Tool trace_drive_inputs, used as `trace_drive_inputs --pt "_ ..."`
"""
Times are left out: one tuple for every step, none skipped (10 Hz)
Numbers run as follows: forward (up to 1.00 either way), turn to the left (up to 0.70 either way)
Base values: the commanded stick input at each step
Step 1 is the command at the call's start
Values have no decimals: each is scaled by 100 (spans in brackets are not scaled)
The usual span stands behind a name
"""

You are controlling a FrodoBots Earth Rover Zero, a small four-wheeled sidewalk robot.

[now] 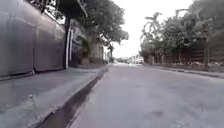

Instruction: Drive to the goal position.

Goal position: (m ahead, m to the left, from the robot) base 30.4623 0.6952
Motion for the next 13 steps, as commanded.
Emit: trace_drive_inputs --pt "100 0" --pt "100 0" --pt "100 0" --pt "100 0" --pt "100 0" --pt "100 0" --pt "100 0" --pt "100 0" --pt "100 0" --pt "100 0" --pt "100 0" --pt "100 0" --pt "100 0"
